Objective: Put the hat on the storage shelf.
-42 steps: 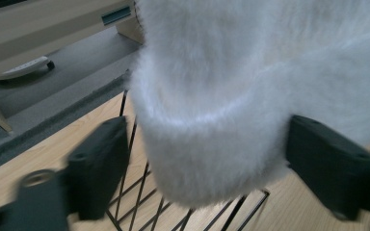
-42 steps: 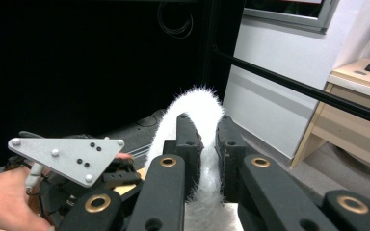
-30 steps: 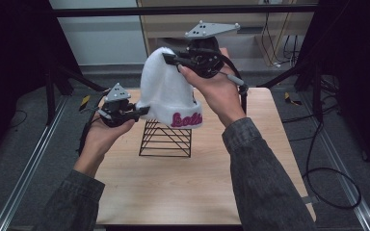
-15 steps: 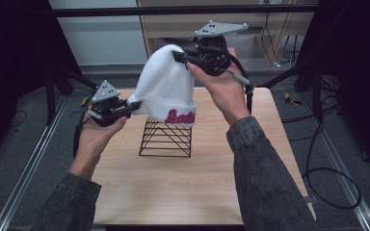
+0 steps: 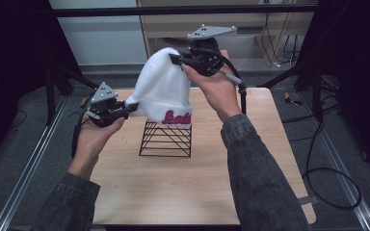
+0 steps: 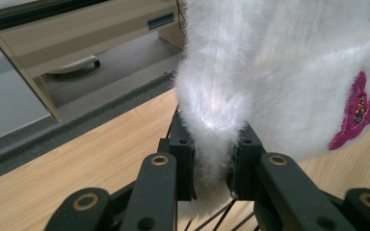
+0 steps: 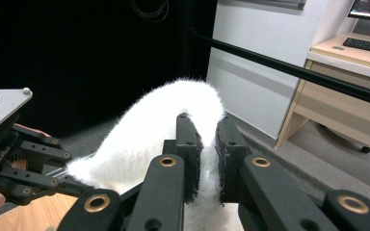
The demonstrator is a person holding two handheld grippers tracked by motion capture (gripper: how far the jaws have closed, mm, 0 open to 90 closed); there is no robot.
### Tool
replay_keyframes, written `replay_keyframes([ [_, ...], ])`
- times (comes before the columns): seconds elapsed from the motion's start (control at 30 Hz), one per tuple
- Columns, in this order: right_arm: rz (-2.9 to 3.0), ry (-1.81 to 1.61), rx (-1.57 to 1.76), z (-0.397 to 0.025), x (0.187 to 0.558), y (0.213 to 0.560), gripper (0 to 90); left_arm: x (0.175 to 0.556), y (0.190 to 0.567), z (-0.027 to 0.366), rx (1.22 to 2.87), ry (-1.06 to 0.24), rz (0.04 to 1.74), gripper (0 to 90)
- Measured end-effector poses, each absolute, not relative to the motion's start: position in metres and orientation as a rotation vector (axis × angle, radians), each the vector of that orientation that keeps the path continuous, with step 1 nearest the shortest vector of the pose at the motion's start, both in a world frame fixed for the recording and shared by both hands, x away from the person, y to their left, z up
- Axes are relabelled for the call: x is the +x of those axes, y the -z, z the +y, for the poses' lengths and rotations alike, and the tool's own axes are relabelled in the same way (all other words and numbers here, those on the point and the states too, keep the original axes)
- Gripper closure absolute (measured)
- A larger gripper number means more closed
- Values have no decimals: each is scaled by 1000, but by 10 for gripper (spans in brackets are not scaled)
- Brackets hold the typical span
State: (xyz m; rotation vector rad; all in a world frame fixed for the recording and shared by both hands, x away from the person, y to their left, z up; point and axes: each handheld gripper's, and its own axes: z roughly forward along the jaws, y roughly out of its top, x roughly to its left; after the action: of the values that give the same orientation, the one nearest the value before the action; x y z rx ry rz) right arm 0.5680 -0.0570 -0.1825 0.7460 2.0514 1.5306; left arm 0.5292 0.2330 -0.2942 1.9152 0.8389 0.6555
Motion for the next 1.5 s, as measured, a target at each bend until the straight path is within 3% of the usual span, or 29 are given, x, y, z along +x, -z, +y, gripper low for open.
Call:
replay_keyframes([
  [0.47, 2079, -1484, 776, -56, 589, 202, 831, 545, 309, 236, 1901, -663, 888, 751],
  [1.5, 2189, -1392, 718, -44, 573, 235, 825, 541, 357, 244, 1981, -588, 861, 751],
])
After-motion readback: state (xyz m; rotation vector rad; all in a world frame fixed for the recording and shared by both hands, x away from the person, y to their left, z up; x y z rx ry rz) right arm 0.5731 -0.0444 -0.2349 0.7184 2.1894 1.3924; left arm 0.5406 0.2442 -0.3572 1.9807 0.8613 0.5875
